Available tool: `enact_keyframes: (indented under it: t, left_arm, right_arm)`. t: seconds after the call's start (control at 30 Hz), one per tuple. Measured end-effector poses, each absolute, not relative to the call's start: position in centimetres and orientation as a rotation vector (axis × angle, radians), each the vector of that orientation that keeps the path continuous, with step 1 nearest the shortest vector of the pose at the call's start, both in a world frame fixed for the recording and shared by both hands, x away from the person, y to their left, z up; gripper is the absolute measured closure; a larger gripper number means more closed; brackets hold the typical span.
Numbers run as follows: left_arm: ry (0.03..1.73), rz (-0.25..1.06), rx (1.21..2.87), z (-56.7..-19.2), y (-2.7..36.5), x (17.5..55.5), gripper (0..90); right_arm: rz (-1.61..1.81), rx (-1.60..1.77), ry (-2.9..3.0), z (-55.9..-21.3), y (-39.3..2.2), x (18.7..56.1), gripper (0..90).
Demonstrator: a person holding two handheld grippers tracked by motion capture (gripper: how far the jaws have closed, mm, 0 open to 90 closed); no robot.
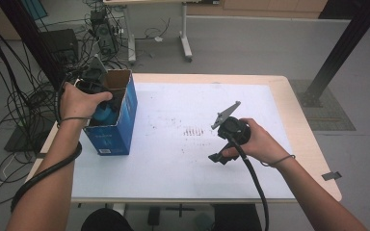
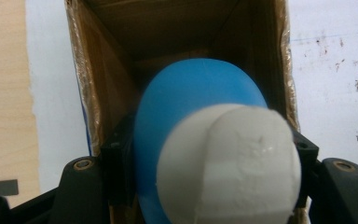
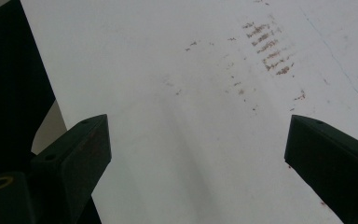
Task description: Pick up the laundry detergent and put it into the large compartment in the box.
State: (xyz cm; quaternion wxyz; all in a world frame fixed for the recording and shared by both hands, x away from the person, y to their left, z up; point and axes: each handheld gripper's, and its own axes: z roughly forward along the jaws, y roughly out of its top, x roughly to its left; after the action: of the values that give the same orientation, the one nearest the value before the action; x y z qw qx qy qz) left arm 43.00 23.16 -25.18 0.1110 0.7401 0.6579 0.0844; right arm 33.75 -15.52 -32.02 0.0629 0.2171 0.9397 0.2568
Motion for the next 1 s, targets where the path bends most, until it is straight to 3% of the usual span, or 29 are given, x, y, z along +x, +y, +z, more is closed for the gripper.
enact_keyframes:
  t: [1.0]
  left_arm:
    - [1.945, 0.241, 2.194, -26.8, 23.2, 43.3, 37.7]
  right_arm:
    - [0.772, 0.663, 2.837, -32.2, -15.7, 33.8, 6.8]
